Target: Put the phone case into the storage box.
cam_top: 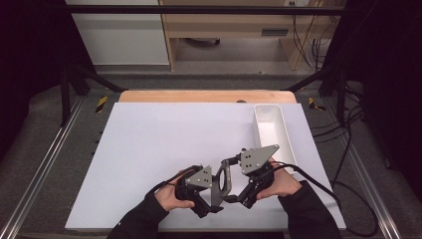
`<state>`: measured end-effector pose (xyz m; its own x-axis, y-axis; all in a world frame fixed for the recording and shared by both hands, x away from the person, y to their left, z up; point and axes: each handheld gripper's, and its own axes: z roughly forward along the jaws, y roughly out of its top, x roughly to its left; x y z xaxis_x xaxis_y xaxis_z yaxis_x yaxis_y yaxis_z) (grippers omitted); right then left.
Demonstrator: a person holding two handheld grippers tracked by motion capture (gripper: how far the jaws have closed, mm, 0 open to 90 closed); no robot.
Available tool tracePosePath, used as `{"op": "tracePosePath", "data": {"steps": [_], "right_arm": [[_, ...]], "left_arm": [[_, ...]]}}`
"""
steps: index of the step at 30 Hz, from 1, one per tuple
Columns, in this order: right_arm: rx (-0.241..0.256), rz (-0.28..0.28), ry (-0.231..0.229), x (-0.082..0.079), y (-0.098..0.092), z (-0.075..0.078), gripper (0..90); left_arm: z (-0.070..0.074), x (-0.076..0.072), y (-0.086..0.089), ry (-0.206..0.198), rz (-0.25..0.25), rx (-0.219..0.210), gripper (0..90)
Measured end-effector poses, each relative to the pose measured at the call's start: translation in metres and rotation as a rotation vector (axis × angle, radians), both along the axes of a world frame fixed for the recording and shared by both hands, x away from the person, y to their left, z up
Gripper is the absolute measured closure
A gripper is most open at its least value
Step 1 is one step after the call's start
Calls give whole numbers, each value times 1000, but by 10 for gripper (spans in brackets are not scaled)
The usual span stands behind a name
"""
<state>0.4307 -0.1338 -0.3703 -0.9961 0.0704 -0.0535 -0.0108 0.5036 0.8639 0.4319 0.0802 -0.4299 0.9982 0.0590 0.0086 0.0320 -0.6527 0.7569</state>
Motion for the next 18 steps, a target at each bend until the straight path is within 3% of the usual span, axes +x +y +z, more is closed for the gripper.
{"op": "tracePosePath", "data": {"steps": [18], "right_arm": [[-9,46,7,-1,2,-4,108]], "left_arm": [[-2,-1,-2,-17,-22,18,116]]}}
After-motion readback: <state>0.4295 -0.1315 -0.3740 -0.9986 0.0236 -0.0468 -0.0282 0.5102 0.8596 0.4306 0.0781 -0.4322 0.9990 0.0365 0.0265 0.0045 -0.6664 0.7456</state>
